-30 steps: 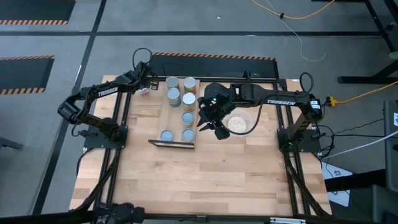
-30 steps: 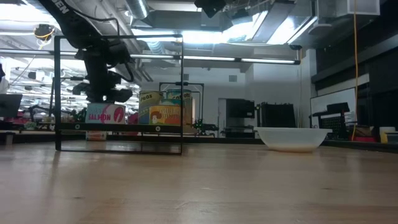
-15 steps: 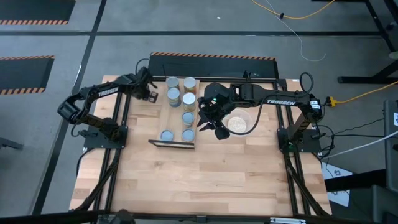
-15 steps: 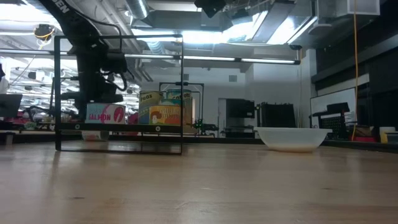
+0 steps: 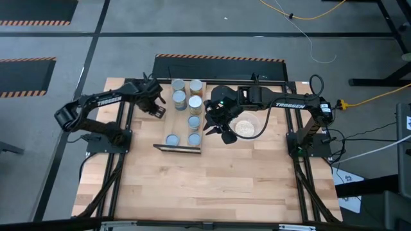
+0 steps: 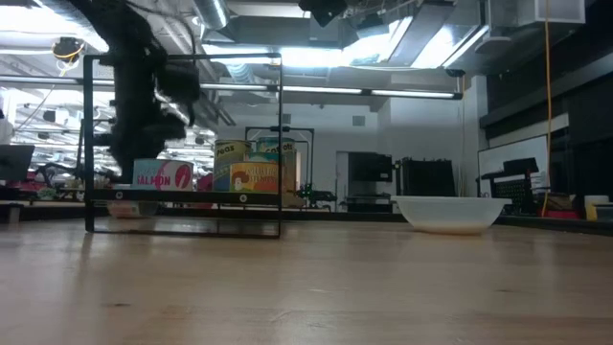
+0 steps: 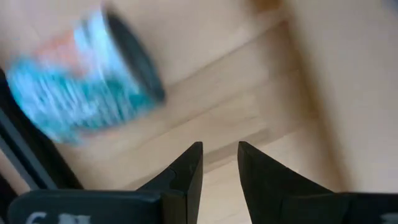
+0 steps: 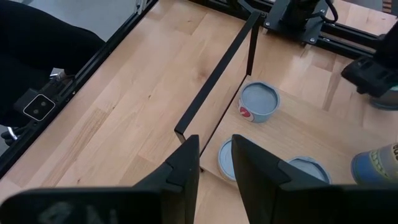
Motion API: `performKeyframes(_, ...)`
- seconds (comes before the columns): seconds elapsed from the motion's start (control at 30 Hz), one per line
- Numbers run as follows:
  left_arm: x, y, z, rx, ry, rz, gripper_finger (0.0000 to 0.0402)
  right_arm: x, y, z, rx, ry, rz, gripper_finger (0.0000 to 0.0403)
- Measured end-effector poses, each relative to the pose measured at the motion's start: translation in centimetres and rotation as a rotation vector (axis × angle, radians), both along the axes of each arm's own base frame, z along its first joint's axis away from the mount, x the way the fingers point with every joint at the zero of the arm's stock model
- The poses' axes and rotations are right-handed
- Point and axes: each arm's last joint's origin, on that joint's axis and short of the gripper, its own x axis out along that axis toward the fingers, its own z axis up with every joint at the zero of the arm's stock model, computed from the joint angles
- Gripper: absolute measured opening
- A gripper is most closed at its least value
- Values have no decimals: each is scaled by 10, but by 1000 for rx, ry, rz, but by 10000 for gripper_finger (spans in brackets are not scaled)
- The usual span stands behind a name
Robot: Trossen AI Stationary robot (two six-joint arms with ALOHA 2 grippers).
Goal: Pick and place cans onto a shelf
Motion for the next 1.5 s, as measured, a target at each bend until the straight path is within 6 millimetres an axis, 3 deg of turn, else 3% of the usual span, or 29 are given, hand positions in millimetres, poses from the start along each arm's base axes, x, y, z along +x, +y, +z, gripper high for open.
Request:
performKeyframes(0.23,0,-10,45,218,-92,4,94,0,0,0,-2,-6,2,99)
performKeyframes(0.37,-6,-16,55,255,-124,7,94,1,0,1,-3,-13,2,99)
performKeyframes(0.57,-13,-27,53,117,-111,39,94,1,0,1,-3,-12,2,99)
performKeyframes(0.8,-19,-50,47,-18,43,47,94,2,2,-1,-1,-9,6,99)
performKeyframes(1.0,-18,-68,46,-48,115,52,94,13,5,-14,45,19,50,99)
performKeyframes(1.5,-4,-113,46,-2,111,-15,94,13,52,-18,117,58,154,99)
